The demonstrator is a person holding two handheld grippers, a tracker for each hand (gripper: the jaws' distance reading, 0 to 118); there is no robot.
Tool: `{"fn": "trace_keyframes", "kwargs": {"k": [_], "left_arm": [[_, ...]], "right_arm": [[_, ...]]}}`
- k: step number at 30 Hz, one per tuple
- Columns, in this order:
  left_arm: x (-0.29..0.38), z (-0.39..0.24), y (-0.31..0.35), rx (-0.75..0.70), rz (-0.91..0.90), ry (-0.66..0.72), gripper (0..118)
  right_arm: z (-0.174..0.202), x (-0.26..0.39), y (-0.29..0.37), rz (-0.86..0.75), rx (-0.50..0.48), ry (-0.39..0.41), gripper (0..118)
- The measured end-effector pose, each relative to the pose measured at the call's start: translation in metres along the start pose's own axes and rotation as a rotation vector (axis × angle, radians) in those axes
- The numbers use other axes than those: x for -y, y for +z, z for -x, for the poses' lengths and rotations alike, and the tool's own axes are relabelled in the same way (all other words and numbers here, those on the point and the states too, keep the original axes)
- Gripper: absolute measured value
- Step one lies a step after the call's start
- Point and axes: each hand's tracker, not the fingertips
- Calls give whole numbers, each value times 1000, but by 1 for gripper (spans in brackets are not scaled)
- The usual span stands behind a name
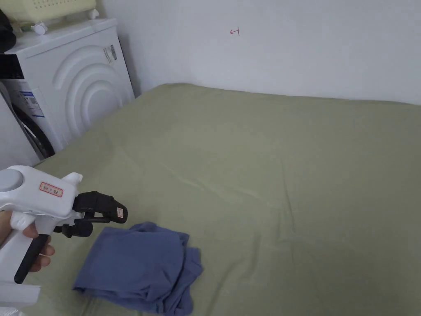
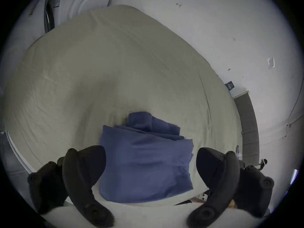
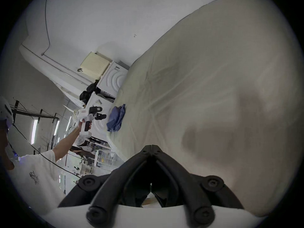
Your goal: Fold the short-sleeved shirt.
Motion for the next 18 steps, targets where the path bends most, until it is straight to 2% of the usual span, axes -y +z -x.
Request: {"fn": "trace_keyframes", "kwargs": {"k": [4,5,6,7,8,9,10,14,18], "left_arm": [[14,-20,21,-54,-20,-35,113],[21,-29,28,-59,-46,-42,110],[28,-38,33,-54,-63,-50,97],[38,-52,40,-36,-116,-77,66],[46,-66,43,-15,-142,-98,0],[56,-83,44,-17,-174,-132,0],[68,-104,48,-98,-260,-190,0],[118,-198,46,70,-298,-318,0],[178,-293,32,62,-468,-372,0]], "right_arm": [[11,-2,11,-23,-21,29,0],[14,-4,17,-34,-21,38,0],[18,-5,23,-52,-13,50,0],[24,-6,29,-81,1,72,0],[30,-8,36,-96,6,93,0],[36,-10,43,-117,17,120,0],[44,-12,51,-143,48,143,0],[87,-23,78,-263,241,301,0],[133,-30,98,-452,481,478,0]]}}
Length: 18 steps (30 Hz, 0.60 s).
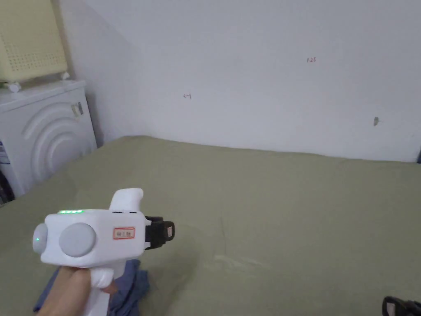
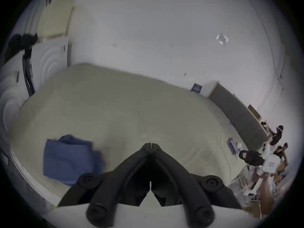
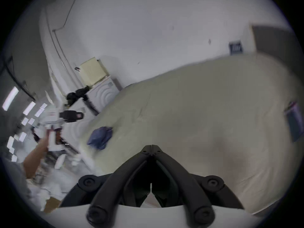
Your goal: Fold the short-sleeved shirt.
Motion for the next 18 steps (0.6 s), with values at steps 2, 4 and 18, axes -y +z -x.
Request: {"fn": "trace_keyframes", "kwargs": {"k": [2,4,18], "left_arm": [[10,-57,3,-35,-121,-101,0],[27,-111,13,-190,-325,-221,0],[27,-197,51,-131,-416,-285,0]], "right_arm": [[13,-19,13,-98,107,85,0],[13,-32,21,-164,199,138,0],[17,-55,69,-332,287,168,0]]}}
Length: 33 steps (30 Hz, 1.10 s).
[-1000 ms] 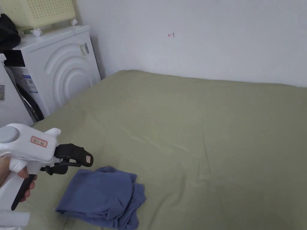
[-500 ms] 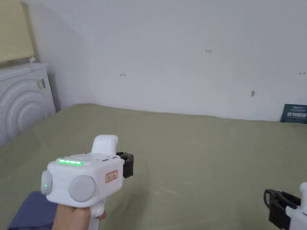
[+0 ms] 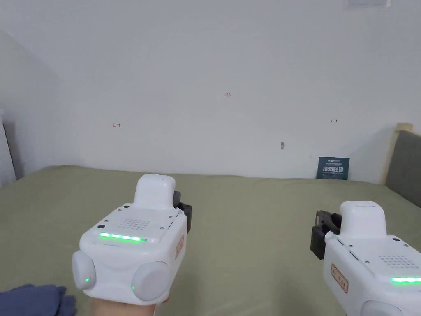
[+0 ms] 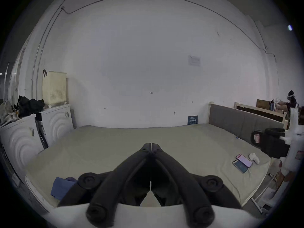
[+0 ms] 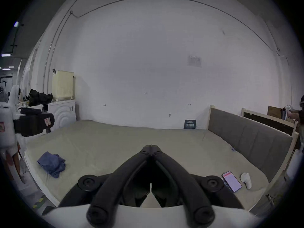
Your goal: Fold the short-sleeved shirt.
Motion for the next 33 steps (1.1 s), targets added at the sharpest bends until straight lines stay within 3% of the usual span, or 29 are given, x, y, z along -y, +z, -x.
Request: {"fn": "trace_keyframes", "kwargs": {"k": [5,6,7,8,9,10,11,29,33], "left_arm": [[-1,0,-1,-8,10,-16,0],[-1,-1,-2,-11,15,-17,1],[0,-2,-3,-14,25,-15,9],[0,-2,-7,-21,50,-19,36],[2,-3,-8,-37,65,-23,67],[5,-4,-9,-62,50,-19,97],[6,-4,-11,-93,54,-21,113],[-1,-3,-1,-71,0,-28,113],[-5,-5,1,-68,-2,-18,113]], "right_arm": [[-1,-5,2,-13,7,-14,2],[-1,-5,1,-17,8,-15,13],[-2,-6,0,-20,12,-13,37],[-2,-6,0,-23,22,-11,80],[-1,-7,0,-20,34,-8,108],[-1,-7,-3,-8,41,-6,118],[0,-5,-3,-7,51,-8,117],[6,-11,1,-36,54,28,118],[3,-18,2,3,-55,15,118]]}}
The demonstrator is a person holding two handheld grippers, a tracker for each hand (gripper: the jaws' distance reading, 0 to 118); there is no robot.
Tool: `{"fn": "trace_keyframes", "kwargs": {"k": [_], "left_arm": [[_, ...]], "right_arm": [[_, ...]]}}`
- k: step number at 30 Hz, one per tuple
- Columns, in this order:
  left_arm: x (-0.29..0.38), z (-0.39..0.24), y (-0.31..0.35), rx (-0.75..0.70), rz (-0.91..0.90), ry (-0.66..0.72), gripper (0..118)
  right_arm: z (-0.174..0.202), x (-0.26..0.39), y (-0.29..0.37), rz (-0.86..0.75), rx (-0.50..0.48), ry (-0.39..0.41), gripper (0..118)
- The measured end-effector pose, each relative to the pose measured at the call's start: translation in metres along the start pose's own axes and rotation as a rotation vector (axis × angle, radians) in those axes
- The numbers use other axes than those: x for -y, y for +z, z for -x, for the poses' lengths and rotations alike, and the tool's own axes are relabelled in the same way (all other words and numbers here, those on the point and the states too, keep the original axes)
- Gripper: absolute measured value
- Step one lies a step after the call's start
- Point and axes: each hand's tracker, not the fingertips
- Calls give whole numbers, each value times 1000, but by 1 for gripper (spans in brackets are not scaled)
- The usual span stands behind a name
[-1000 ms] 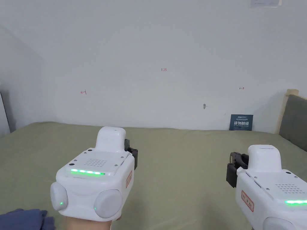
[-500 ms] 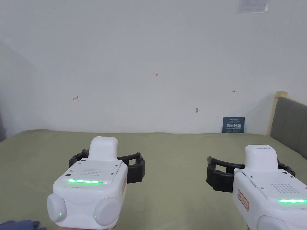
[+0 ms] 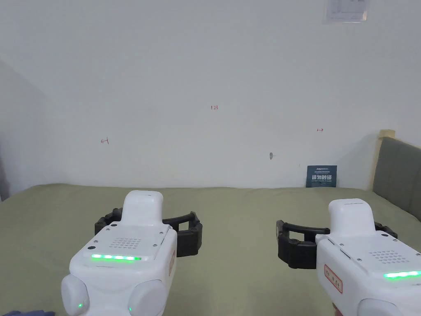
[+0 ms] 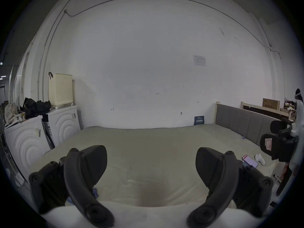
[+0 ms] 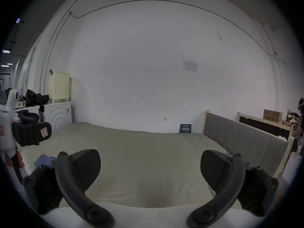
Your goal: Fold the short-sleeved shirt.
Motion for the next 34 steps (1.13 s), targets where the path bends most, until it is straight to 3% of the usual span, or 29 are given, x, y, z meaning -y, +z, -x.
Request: {"fn": "trace_keyframes", "kwargs": {"k": [3,5,9,13,19,22,24,29,34], "left_arm": [[0,-1,0,-12,9,-10,113],[-2,-1,0,-9,25,-7,113],[-4,0,1,-5,28,12,113],[-5,-1,3,-8,24,4,113],[-6,-1,5,0,25,11,113],[-5,-1,5,6,32,9,113],[-4,0,4,9,40,18,113],[-2,1,4,17,49,36,113],[-2,3,3,26,54,45,113]], "right_arm": [[6,-4,2,-3,29,4,118],[13,-4,2,6,108,60,118],[22,-1,1,15,127,129,118],[37,5,2,-8,246,215,118],[33,2,8,-16,151,144,118],[34,-2,11,-16,158,135,118],[28,-3,10,-16,102,90,118],[27,-7,7,-41,168,76,118],[7,-19,12,7,64,-157,118]]}}
